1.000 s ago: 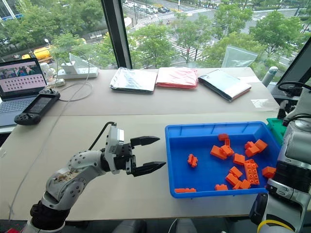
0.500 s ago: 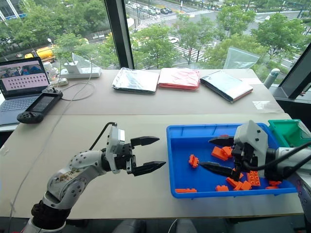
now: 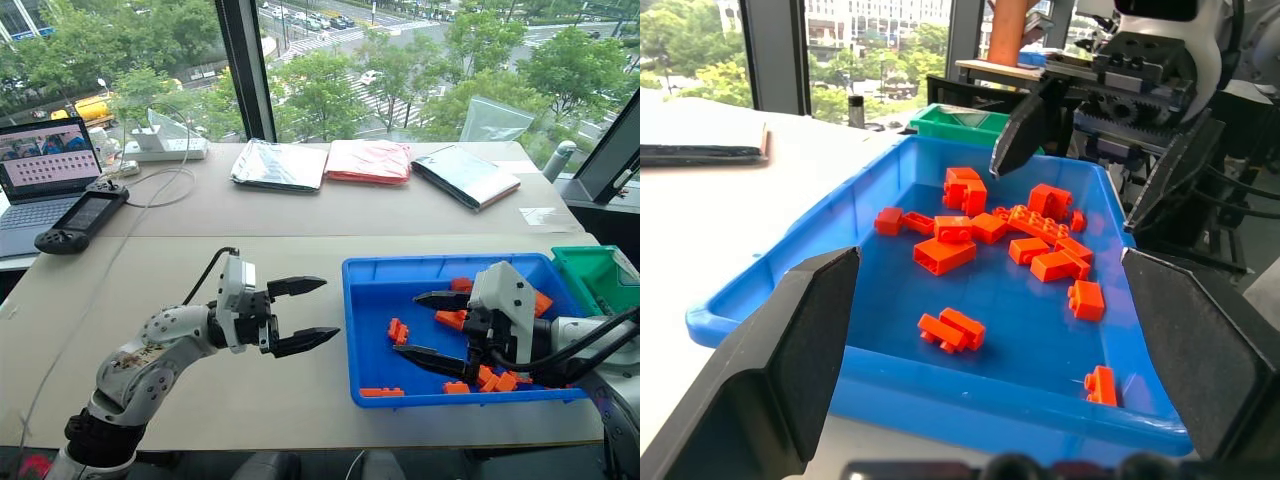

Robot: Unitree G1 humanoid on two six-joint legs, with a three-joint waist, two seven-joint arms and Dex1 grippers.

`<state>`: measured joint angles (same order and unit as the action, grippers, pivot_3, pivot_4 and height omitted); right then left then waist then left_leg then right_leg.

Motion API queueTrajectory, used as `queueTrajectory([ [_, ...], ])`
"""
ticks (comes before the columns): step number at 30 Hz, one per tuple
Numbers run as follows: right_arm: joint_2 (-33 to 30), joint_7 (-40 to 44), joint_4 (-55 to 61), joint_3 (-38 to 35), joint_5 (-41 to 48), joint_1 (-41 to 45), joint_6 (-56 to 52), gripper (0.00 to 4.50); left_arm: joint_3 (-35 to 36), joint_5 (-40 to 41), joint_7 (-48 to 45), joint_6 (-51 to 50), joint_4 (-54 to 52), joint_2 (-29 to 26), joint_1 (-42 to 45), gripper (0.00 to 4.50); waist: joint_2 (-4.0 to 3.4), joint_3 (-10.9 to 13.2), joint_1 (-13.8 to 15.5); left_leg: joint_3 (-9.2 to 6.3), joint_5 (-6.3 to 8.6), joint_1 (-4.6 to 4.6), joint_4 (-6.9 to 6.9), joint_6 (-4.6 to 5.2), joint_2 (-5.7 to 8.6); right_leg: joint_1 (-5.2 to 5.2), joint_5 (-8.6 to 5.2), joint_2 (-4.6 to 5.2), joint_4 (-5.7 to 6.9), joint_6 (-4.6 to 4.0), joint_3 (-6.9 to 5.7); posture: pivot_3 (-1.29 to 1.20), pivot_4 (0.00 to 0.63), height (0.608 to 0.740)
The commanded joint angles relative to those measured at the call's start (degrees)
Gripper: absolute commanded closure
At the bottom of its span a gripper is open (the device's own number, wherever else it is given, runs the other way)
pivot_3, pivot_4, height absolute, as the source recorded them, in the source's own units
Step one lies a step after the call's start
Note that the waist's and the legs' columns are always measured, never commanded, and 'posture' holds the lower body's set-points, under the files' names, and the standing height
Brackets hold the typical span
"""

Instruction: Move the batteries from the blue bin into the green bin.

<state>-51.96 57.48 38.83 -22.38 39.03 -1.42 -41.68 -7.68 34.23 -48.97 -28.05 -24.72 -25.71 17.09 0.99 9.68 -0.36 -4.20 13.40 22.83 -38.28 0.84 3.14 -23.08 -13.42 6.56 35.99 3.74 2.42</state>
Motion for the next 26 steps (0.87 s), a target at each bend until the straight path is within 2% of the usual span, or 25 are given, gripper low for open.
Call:
queueTrajectory([
  [1, 1.4, -5.5, 0.9, 0.2, -2.8, 1.6, 3.0, 0.04, 2.1, 0.4, 4.3, -1.3, -0.7, 1.3, 0.1, 0.00, 0.02, 0.0, 0.0, 0.00, 0.00, -0.01, 0.00, 0.00, -0.01, 0.01, 0.00, 0.00, 0.00, 0.00, 0.00, 0.00, 0.150, 0.740],
  [4, 4.7, -16.9, -0.5, 1.7, -9.0, 5.0, 2.2, 0.04, 3.8, -2.2, 14.0, -3.2, -0.1, 5.0, 1.0, 0.00, 0.06, 0.0, 0.1, -0.01, 0.00, -0.01, 0.00, -0.01, 0.00, 0.00, 0.00, 0.00, 0.00, 0.00, 0.00, 0.00, 0.150, 0.740],
  [8, 13.5, -37.2, -3.9, 4.1, -18.8, 12.5, -2.5, 0.04, 7.2, -6.7, 28.9, -4.1, 1.7, 12.5, 3.0, 0.00, 0.18, 0.0, 0.4, -0.03, -0.09, 0.02, -0.01, -0.16, 0.02, -0.07, 0.02, 0.01, 0.05, 0.00, 0.01, 0.00, 0.150, 0.740],
  [11, 16.3, -44.3, -5.0, 6.5, -25.2, 13.3, -3.2, 0.04, 8.7, -10.9, 37.6, -4.0, 3.8, 16.5, 4.6, 0.00, 0.17, 0.0, 0.8, -0.05, -0.15, 0.07, 0.01, -0.27, 0.10, -0.15, 0.04, 0.02, 0.09, -0.02, 0.02, 0.00, 0.150, 0.740],
  [13, 20.8, -49.6, -6.7, 7.1, -28.2, 12.9, -1.3, 0.04, 9.5, -15.9, 44.9, -2.4, 6.1, 19.0, 5.3, 0.00, 0.23, 0.0, 1.0, -0.05, -0.15, 0.08, 0.03, -0.28, 0.13, -0.17, 0.04, 0.01, 0.08, -0.03, 0.01, 0.00, 0.150, 0.740],
  [15, 22.3, -52.5, -8.8, 9.1, -32.1, 13.2, 0.9, 0.04, 10.3, -18.1, 49.2, -2.8, 7.0, 21.1, 5.4, 0.00, 0.24, 0.0, 1.0, -0.05, -0.17, 0.09, 0.05, -0.32, 0.14, -0.18, 0.04, 0.00, 0.07, -0.04, 0.01, 0.00, 0.150, 0.740],
  [19, 25.7, -56.5, -12.1, 7.6, -34.3, 15.7, 2.5, 0.04, 12.0, -20.0, 53.6, -2.0, 7.6, 24.1, 6.6, 0.00, 0.24, 0.0, 1.0, -0.02, -0.19, 0.10, 0.05, -0.35, 0.17, -0.20, 0.04, 0.02, 0.08, -0.03, 0.05, 0.00, 0.150, 0.740],
  [26, 25.8, -56.7, -15.7, 8.7, -37.2, 17.6, 6.2, 0.04, 11.5, -22.2, 52.5, 1.9, 7.3, 23.4, 6.0, 0.00, 0.24, 0.0, 0.8, -0.01, -0.20, 0.08, 0.06, -0.36, 0.14, -0.20, 0.05, -0.03, 0.11, -0.05, 0.03, 0.00, 0.150, 0.740],
])
